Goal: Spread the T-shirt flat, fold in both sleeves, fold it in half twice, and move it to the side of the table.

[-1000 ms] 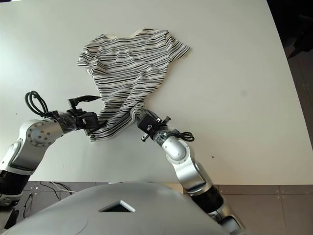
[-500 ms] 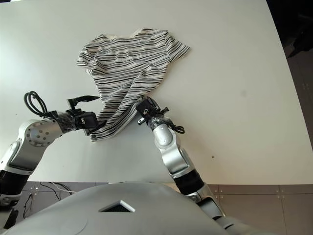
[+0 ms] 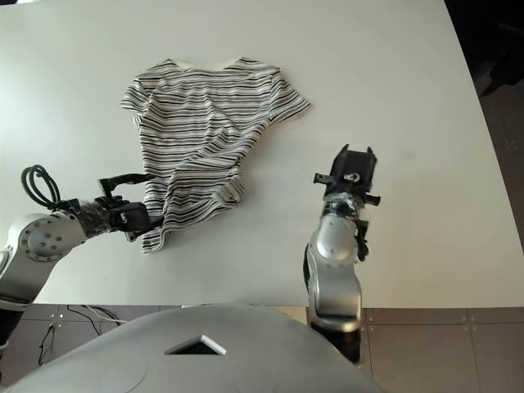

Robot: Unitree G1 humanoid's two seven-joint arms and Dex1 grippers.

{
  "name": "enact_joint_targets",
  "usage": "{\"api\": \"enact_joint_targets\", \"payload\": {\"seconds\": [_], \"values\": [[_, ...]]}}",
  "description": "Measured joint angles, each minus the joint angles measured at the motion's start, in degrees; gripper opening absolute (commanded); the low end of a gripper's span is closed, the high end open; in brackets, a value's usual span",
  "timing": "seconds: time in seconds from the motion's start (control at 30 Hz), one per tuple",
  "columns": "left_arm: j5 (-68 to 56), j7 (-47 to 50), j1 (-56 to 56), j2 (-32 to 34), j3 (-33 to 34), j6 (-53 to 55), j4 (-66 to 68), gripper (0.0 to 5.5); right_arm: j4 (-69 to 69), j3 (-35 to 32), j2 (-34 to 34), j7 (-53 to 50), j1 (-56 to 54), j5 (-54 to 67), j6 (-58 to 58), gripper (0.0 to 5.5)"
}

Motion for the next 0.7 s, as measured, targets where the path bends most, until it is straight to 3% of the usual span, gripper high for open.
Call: {"api": "enact_joint_targets", "payload": {"seconds": [0.13, 0.27, 0.4, 0.5, 0.7], "values": [[-2.1, 0.6, 2.3, 0.9, 2.4, -2.1, 1.3, 4.54, -2.7, 0.4, -8.2, 10.3, -2.5, -1.2, 1.4, 1.72], [-2.7, 0.7, 0.1, 0.8, 3.0, -4.1, 5.0, 4.54, 4.7, 13.4, -15.4, 32.0, -11.0, 6.2, 9.0, 1.72], [-2.2, 1.1, -1.4, 0.6, 3.1, -4.1, 6.7, 4.54, 10.2, 21.1, -17.2, 37.1, -15.8, 5.3, 16.2, 1.72], [-1.7, 1.7, -1.1, 0.1, 3.0, -4.1, 6.7, 4.54, 10.4, 22.0, -19.1, 37.5, -15.7, 4.6, 18.3, 1.72], [-0.3, 5.2, 2.0, -0.2, 3.7, -4.2, 5.1, 4.54, -1.1, 13.4, -22.3, 39.4, -13.5, 8.2, 18.8, 1.72]]}}
